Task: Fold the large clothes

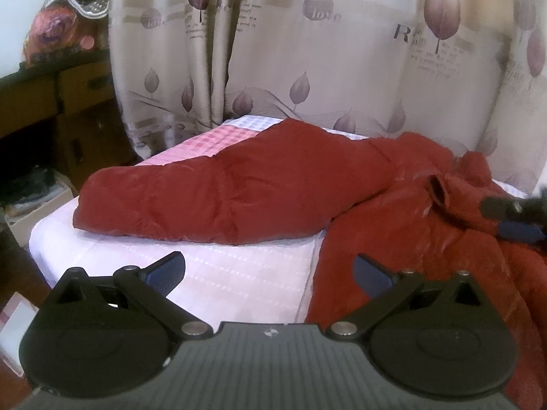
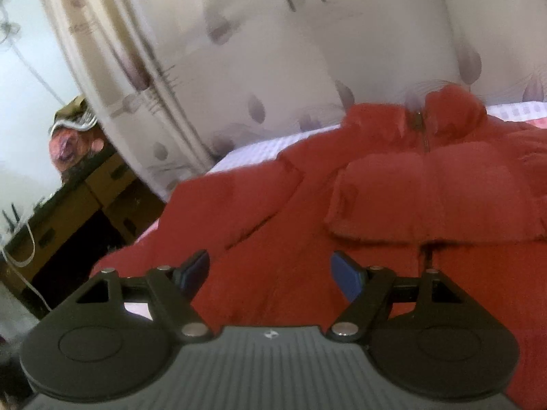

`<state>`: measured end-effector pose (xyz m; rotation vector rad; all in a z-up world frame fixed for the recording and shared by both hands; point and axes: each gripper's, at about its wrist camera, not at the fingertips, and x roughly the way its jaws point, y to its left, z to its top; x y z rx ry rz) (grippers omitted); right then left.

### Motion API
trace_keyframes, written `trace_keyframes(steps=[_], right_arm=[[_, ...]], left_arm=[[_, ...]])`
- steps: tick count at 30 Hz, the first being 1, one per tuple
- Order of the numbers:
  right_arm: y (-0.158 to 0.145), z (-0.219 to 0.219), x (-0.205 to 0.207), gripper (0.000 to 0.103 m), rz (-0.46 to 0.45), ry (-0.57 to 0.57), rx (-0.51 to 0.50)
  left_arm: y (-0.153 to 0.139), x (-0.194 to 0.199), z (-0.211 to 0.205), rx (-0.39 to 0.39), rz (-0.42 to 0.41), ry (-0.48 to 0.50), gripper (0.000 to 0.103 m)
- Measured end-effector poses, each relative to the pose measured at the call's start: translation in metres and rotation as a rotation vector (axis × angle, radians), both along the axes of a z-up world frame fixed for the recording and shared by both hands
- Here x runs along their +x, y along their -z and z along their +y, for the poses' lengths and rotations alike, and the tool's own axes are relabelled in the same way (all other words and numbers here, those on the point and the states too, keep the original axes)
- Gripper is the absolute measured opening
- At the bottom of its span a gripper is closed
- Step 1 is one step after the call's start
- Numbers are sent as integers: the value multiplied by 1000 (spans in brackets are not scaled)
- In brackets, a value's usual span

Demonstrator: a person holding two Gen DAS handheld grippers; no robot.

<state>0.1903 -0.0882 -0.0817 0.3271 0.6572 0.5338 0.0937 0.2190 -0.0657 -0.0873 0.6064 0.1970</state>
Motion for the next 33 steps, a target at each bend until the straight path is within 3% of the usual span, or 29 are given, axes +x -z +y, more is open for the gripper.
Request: trace_keyframes(steps=[3,7,10,17,33], right_arm=[[2,5,-24,79,-16,-28,-39],[0,27,-49,81,-71,-39,-275],[-2,35,-60,84,-100,-30,-372],[-11,32,-63,86,-111,18,-417],[-5,31,-62,87,-85,52,-475]], left_arm=[[2,1,0,14,6,-2,103],[5,2,0,12,18,-3,103],[7,1,-1,16,24,-5,103],[10,-2,3,35,12,-18,103],[27,14,56,-53,60,-115,103]])
